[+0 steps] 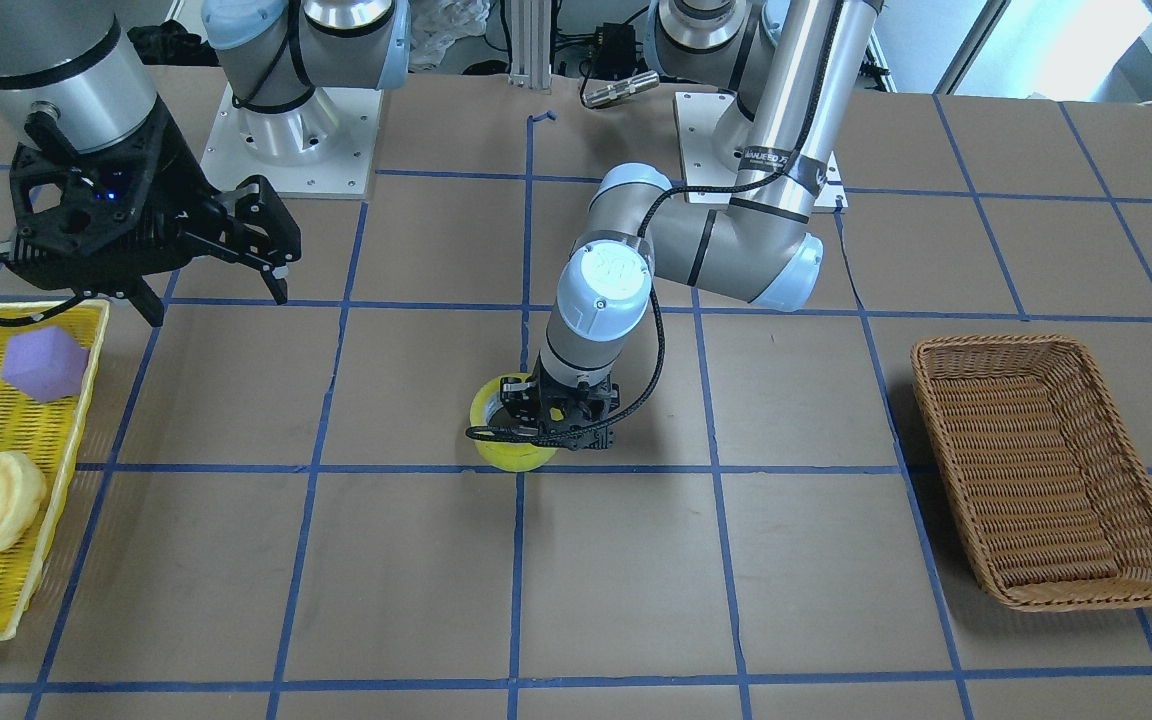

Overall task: Transfer tape with both arms
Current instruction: 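Lower the left gripper onto the tape roll and grasp it, then carry the tape roll with the left gripper into the wicker basket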

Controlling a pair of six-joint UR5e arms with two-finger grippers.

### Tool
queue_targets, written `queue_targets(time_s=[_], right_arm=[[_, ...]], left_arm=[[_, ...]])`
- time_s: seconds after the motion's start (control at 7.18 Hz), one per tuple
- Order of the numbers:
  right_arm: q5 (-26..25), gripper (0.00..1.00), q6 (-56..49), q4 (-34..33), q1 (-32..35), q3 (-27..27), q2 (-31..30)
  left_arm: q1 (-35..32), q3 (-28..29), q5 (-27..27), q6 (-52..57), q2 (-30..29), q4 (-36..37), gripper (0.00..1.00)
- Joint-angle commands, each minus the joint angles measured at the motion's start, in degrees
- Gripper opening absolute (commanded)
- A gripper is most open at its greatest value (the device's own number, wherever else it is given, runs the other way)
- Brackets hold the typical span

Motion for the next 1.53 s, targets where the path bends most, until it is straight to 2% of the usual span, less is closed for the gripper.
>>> queue_targets(time_s=[0.0, 0.28, 0.42, 0.56, 0.84, 0.98, 1.11, 1.39], right_arm=[[0.0, 1.0, 0.0, 0.0, 0.0, 0.0, 0.0], [0.0, 1.0, 0.0, 0.0, 0.0, 0.0, 0.0], [0.0, 1.0, 0.0, -0.2, 0.0, 0.0, 0.0], [0.0, 1.0, 0.0, -0.3, -0.1, 0.0, 0.0], [0.0, 1.0, 0.0, -0.2, 0.0, 0.0, 0.0], [0.0, 1.0, 0.0, -0.1, 0.0, 0.0, 0.0], [0.0, 1.0, 0.0, -0.1, 0.0, 0.0, 0.0], [0.0, 1.0, 0.0, -0.1, 0.0, 0.0, 0.0]], left_arm=[[1.0, 0.4, 0.5, 4.2, 2.0, -0.6, 0.0], [7.3, 1.6, 0.6, 12.0, 4.4, -1.3, 0.0], [14.5, 3.1, 0.2, 19.7, 5.9, -6.1, 0.0], [23.3, 5.0, 0.4, 31.9, 6.7, -10.8, 0.0], [38.0, 14.6, 2.3, 48.4, 6.9, -22.2, 0.0], [41.5, 21.2, 7.3, 55.4, 5.6, -26.3, 0.0], [44.5, 23.9, 7.8, 61.4, 4.6, -26.4, 0.0], [52.1, 24.6, 7.8, 66.5, 1.7, -23.7, 0.0]])
